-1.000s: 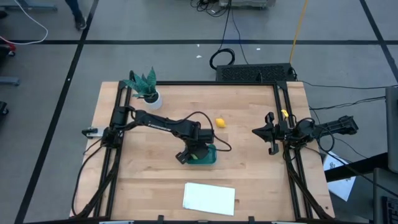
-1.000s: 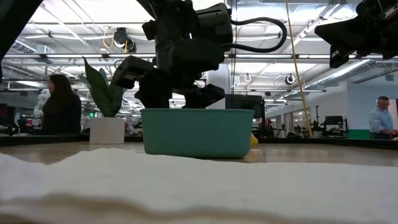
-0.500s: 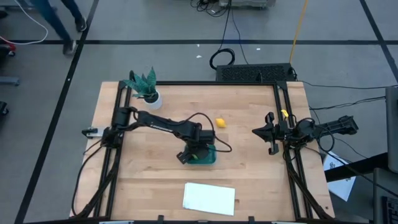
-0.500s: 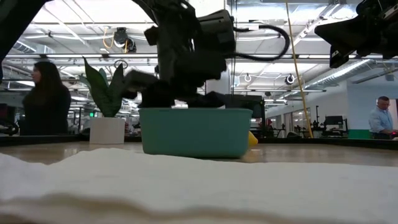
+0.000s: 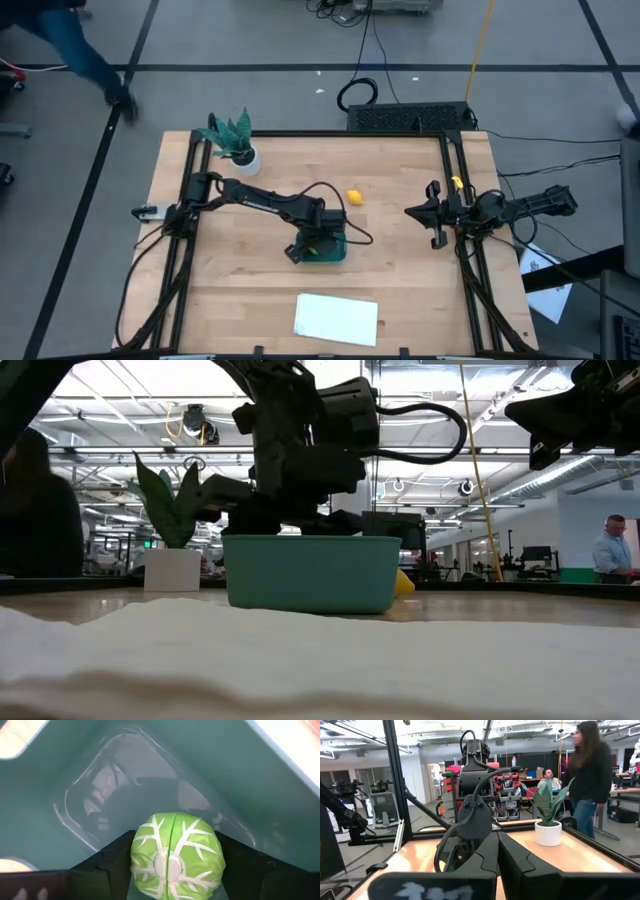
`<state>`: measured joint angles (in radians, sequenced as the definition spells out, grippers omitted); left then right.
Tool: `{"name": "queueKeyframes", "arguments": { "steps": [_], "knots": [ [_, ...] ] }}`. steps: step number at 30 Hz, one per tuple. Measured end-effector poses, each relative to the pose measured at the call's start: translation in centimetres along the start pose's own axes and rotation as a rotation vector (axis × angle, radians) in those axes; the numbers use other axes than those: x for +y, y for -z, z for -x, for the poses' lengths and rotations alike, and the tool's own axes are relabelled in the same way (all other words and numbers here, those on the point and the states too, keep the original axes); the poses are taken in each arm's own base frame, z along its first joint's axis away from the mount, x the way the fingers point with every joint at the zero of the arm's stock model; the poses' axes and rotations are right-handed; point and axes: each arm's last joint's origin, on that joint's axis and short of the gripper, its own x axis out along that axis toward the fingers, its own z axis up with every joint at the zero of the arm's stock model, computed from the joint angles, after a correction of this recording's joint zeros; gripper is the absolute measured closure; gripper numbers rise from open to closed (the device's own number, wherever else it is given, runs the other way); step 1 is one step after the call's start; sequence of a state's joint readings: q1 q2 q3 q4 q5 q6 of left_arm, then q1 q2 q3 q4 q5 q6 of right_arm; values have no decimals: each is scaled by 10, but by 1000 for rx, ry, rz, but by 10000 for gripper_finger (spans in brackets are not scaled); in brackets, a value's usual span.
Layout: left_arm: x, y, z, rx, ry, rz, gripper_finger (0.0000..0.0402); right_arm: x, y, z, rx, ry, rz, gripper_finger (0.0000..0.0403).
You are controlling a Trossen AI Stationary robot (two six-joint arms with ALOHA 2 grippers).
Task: Pick and placing Produce into tupperware
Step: Put the cabbage into the blue bin, then put the lemon into the blue bin
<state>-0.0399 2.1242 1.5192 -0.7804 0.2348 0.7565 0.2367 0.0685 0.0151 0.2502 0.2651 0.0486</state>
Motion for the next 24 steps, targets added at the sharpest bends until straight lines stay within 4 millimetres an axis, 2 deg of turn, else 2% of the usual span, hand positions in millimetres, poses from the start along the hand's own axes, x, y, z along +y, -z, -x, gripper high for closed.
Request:
{"name": "queueKeyframes", "arguments": {
  "steps": [11,24],
  "knots": [
    [1,-3,3,2,-1,34,108,0,-1,0,-11,-1,-3,403],
    [6,-24,42,45,-38,38,105,0,-1,0,-10,-1,-7,403]
  ]
}}
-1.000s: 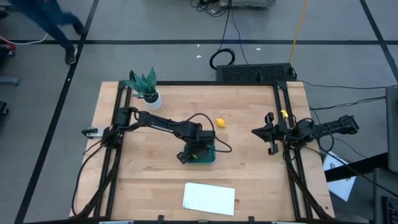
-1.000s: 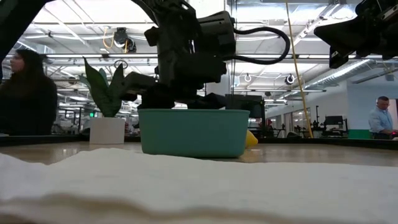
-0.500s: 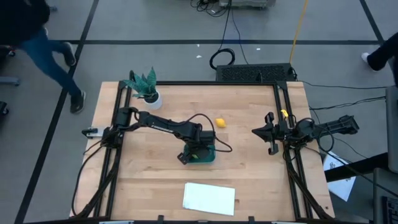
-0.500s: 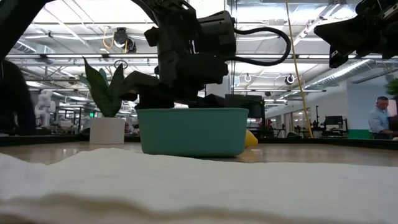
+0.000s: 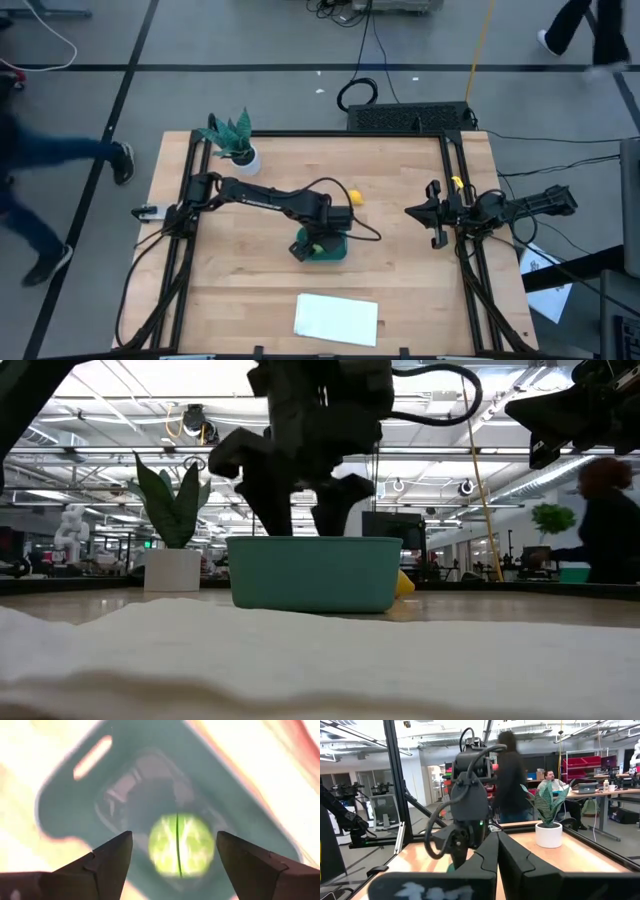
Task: Pick and placing Produce into tupperware
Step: Put the lemon into the blue bin
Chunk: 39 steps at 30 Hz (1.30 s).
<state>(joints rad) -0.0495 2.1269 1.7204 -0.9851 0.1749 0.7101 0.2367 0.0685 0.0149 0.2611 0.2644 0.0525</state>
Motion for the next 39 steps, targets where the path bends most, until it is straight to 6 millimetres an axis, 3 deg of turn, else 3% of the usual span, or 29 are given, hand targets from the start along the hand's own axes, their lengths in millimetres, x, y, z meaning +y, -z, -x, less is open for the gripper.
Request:
{"name": "queueKeyframes", "arguments": {
  "steps": [5,9,16,20,22,29,32,39],
  "knots": [
    [-5,-6,29,88,7,44,107,0,0,0,1,0,0,403],
    [-8,-13,47,72,24,74,139,0,0,0,1,0,0,403],
    [-8,-16,57,70,20,140,273,0,0,0,4,-1,1,403],
    [-8,-8,59,121,51,194,367,0,0,0,4,-1,1,403],
    [-8,-3,60,155,59,228,391,0,0,0,4,-1,1,403],
    [-14,9,78,258,21,293,399,0,0,0,4,-1,1,403],
    [-20,11,100,225,-37,318,400,0,0,0,4,-1,1,403],
    [-40,25,175,12,-212,376,400,0,1,0,9,0,4,403]
  ]
}}
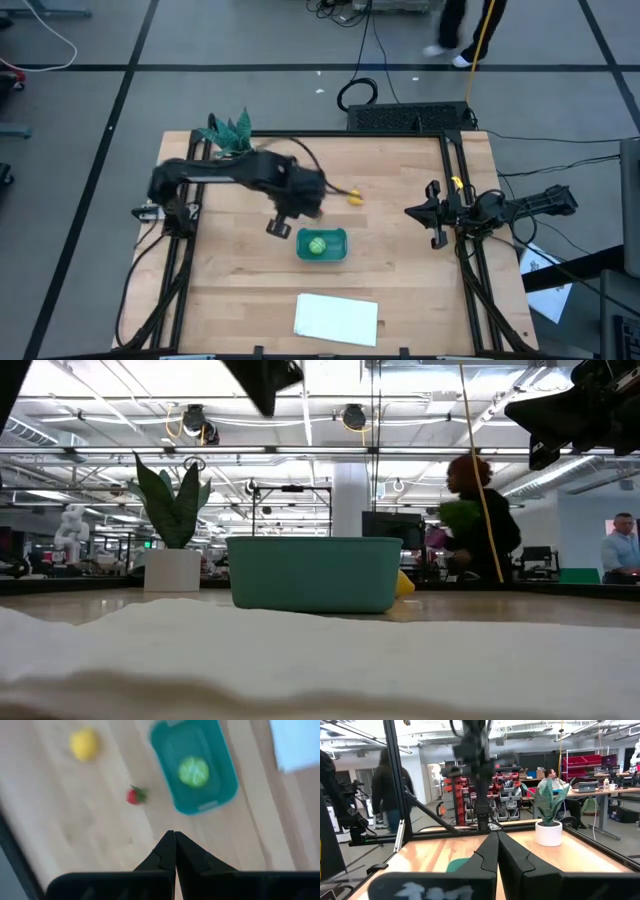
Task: Pick and placing Produce into tupperware
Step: Put the lemon into the blue bin
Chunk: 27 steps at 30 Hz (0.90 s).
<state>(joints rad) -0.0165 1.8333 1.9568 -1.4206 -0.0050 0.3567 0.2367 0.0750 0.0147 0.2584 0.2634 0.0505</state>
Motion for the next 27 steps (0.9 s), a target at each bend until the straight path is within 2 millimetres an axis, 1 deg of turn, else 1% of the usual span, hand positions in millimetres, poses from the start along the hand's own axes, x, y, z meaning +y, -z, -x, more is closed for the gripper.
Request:
{"name": "queueKeyframes", "arguments": {
  "steps": [5,8,10,14,20,27],
  "knots": [
    [0,17,52,-213,-85,45,400,0,0,0,-2,0,1,403],
    [-2,28,70,-320,-129,42,401,0,0,0,-3,0,1,403],
    [-3,37,77,-371,-155,48,401,0,0,0,-3,0,1,403],
    [-3,58,82,-454,-198,93,401,0,-1,0,-4,0,1,403],
    [-6,84,78,-597,-232,235,401,0,-1,0,-5,0,1,403],
    [-31,112,76,-840,-262,323,401,0,0,0,-3,1,1,403]
  ]
}}
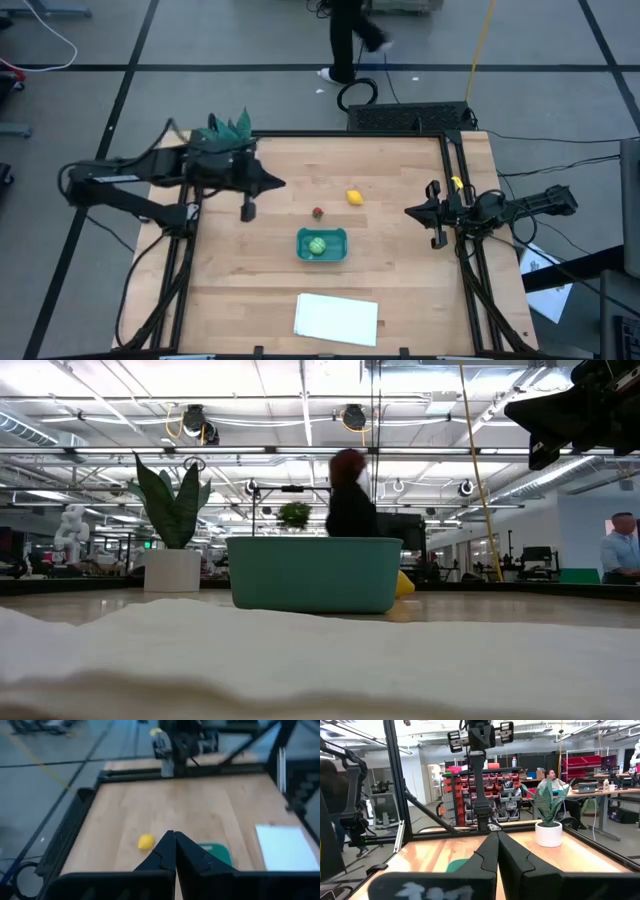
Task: Pick and placing Produce into tupperware
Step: Put the lemon into the blue bin
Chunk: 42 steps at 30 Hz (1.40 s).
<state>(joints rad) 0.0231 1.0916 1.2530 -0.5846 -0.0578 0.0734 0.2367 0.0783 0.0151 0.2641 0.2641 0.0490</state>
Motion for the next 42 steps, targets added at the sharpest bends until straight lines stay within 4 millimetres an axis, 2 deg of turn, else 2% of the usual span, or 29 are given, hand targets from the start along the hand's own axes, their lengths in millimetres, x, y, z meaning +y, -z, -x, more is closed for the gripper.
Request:
{"name": "queueKeyframes", "arguments": {
  "steps": [6,12,15,19,24,29,35,42],
  "knots": [
    [-4,26,30,-135,-25,82,401,0,0,0,0,0,0,403],
    [-4,58,36,-248,-91,219,401,0,0,0,0,0,0,403],
    [-7,78,30,-285,-13,187,401,0,0,0,0,0,0,403],
    [-12,99,19,-426,78,118,401,0,0,0,0,0,4,403],
    [-11,133,4,-405,34,96,401,0,-1,0,-8,0,6,403],
    [-12,157,4,-415,-61,37,401,0,-1,0,-7,0,-14,403],
    [-14,188,7,-479,-63,40,401,-1,-1,0,-9,19,-36,403],
    [-16,208,1,-440,-57,57,401,-3,1,-1,5,103,-93,403]
  ]
}}
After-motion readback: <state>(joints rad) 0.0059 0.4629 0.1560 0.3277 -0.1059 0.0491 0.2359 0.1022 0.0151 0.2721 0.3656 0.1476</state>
